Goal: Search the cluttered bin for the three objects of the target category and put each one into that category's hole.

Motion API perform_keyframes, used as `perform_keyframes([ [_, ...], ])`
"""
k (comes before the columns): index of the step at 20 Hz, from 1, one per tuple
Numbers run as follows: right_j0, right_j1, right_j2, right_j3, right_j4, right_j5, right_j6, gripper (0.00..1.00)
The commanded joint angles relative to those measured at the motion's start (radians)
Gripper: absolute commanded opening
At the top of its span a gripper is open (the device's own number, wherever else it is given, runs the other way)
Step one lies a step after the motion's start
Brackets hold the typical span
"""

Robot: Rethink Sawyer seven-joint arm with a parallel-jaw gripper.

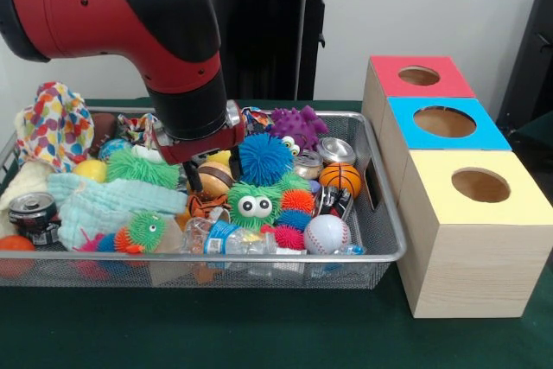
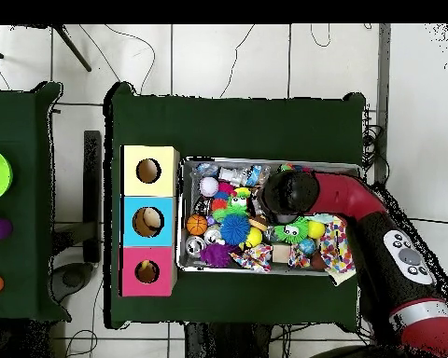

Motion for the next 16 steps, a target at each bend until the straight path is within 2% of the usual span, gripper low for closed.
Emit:
perform_keyframes([
  [1, -0.028, 0.029, 0.078, 0.051, -0.001, 0.020, -0.170, 1.00],
  [7, -0.024, 0.030, 0.092, 0.027, -0.006, 0.025, -0.181, 1.00],
  [16, -0.029, 0.014, 0.128, 0.008, -0.025, -0.036, -0.184, 1.00],
])
